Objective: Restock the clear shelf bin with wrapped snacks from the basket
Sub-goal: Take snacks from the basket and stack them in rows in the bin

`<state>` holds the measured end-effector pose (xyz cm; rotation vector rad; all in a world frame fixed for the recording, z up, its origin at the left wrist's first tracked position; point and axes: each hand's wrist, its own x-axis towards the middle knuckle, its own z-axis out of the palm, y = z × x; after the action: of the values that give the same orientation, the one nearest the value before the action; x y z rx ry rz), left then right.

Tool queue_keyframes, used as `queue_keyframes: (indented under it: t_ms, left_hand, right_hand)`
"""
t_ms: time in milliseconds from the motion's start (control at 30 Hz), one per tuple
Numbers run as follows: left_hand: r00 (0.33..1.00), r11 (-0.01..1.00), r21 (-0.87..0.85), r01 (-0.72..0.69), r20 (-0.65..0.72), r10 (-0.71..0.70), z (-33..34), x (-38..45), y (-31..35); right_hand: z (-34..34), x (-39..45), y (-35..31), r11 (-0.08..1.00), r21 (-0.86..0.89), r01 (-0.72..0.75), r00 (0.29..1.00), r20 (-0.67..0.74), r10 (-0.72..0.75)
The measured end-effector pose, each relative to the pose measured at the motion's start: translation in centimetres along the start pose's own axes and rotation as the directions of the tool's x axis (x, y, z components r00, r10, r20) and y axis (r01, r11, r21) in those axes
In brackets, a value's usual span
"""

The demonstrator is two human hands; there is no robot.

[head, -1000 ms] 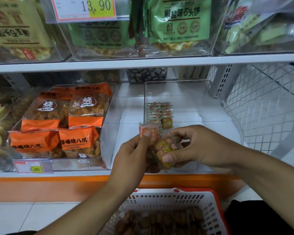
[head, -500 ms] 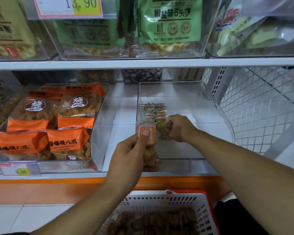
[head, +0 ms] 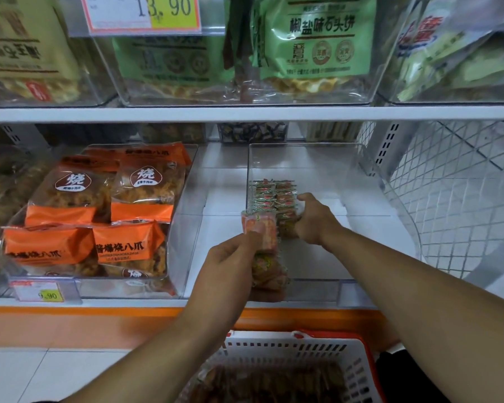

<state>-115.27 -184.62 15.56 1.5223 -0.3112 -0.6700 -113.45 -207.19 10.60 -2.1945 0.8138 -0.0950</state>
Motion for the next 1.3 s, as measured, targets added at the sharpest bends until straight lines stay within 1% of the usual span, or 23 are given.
queue_keyframes:
  t_ms: [167,200,233,267,300,333,367,400,433,467,500,533,567,600,700,800,867,933,1000,1067,1200,1233,1300]
  left_hand:
    - [1.000,1.000,-0.019,0.011,0.008,-0.011,0.2,-0.5,0.5]
    - [1.000,1.000,-0.024,0.011,0.014,-0.011,0.2,-0.7,0.6]
    - [1.000,0.999,-0.031,0.012,0.015,-0.012,0.2,-0.8,0.7]
    - [1.000,0.999,-0.036,0.015,0.016,-0.014,0.1,-0.9,0.8]
    - [1.000,0.999,-0.038,0.017,0.018,-0.016,0.0,-0.9,0.8]
    - [1.000,0.999,-0.037,0.016,0.021,-0.015,-0.1,-0.9,0.9]
    - [1.000,0.999,-0.035,0.015,0.028,-0.014,-0.2,-0.9,1.0]
    - [0.999,0.999,-0.039,0.015,0.038,-0.014,-0.4,-0.9,1.2]
    - [0.999,0.999,-0.046,0.016,0.048,-0.014,-0.5,-0.9,1.4]
    - [0.998,0.998,-0.054,0.017,0.056,-0.014,-0.6,-0.9,1.5]
    - [0.998,0.998,-0.062,0.017,0.063,-0.013,-0.7,-1.0,1.7]
    - [0.997,0.998,-0.067,0.013,0.072,-0.008,-0.7,-1.0,1.8]
    - [0.997,0.998,-0.068,0.005,0.083,0.001,-0.8,-1.1,1.9]
    - [0.995,0.997,-0.072,-0.003,0.095,0.009,-0.8,-1.3,2.0]
    - [0.993,0.994,-0.111,0.000,0.118,0.013,-0.8,-1.6,2.2]
    - [0.991,0.972,-0.228,0.063,0.131,-0.034,-0.9,-1.5,2.3]
    - [0.985,0.925,-0.361,0.119,0.163,-0.063,-1.0,-1.3,2.4]
    - [0.984,0.902,-0.414,0.121,0.172,-0.052,-1.1,-1.1,2.4]
    - [0.987,0.912,-0.402,0.082,0.158,-0.019,-1.2,-1.1,2.4]
    - [0.991,0.925,-0.379,0.033,0.134,0.020,-1.1,-1.2,2.4]
    - [0.992,0.930,-0.355,-0.095,0.044,0.118,-1.0,-1.4,2.1]
    - [0.990,0.932,-0.342,-0.122,0.025,0.138,-1.0,-1.4,2.1]
    - [0.986,0.934,-0.320,-0.157,0.005,0.167,-0.9,-1.5,2.1]
  right_hand:
    - [-0.3,-0.3,-0.3,0.996,-0.076,-0.040,0.997,0.065,0.045]
    - [-0.7,-0.7,-0.7,0.992,-0.119,-0.031,0.998,0.057,0.038]
    - [-1.2,-1.1,-1.3,0.986,-0.167,0.003,1.000,0.013,-0.001]
    - [-1.9,-1.6,-2.0,0.981,-0.188,0.056,0.995,-0.067,-0.069]
    - [-2.7,-2.2,-2.9,0.979,-0.154,0.133,0.973,-0.166,-0.158]
    - [-3.6,-3.2,-4.0,0.975,-0.054,0.214,0.946,-0.238,-0.221]
    - [-4.4,-4.3,-4.8,0.956,0.086,0.281,0.936,-0.245,-0.253]
    - [-5.1,-5.9,-5.6,0.923,0.221,0.315,0.944,-0.172,-0.281]
    - [-5.7,-7.4,-6.1,0.898,0.319,0.302,0.950,-0.025,-0.311]
    - [-6.0,-8.9,-6.4,0.889,0.363,0.278,0.932,0.122,-0.341]
    - [-5.9,-10.2,-6.5,0.882,0.387,0.271,0.897,0.232,-0.377]
    - [-5.7,-11.2,-6.4,0.869,0.403,0.287,0.860,0.290,-0.419]
    - [-5.4,-11.8,-6.1,0.853,0.425,0.302,0.848,0.288,-0.444]
    - [-5.3,-12.1,-5.9,0.839,0.443,0.316,0.855,0.252,-0.454]
    - [-5.4,-12.3,-5.9,0.815,0.439,0.379,0.882,0.095,-0.462]
    - [-5.8,-12.5,-6.1,0.758,0.479,0.442,0.867,-0.014,-0.497]
    - [-5.9,-12.5,-6.1,0.728,0.485,0.485,0.837,-0.017,-0.547]
    - [-5.8,-12.4,-6.0,0.718,0.489,0.495,0.830,-0.023,-0.557]
    - [-5.6,-12.2,-5.9,0.719,0.497,0.486,0.836,-0.024,-0.548]
    - [-5.6,-12.0,-5.7,0.728,0.507,0.462,0.841,0.010,-0.541]
    - [-5.9,-11.8,-5.5,0.723,0.612,0.321,0.869,0.112,-0.481]
    - [-5.8,-11.8,-5.6,0.714,0.631,0.303,0.872,0.119,-0.475]
    - [-5.8,-12.1,-5.7,0.689,0.652,0.315,0.873,0.086,-0.481]
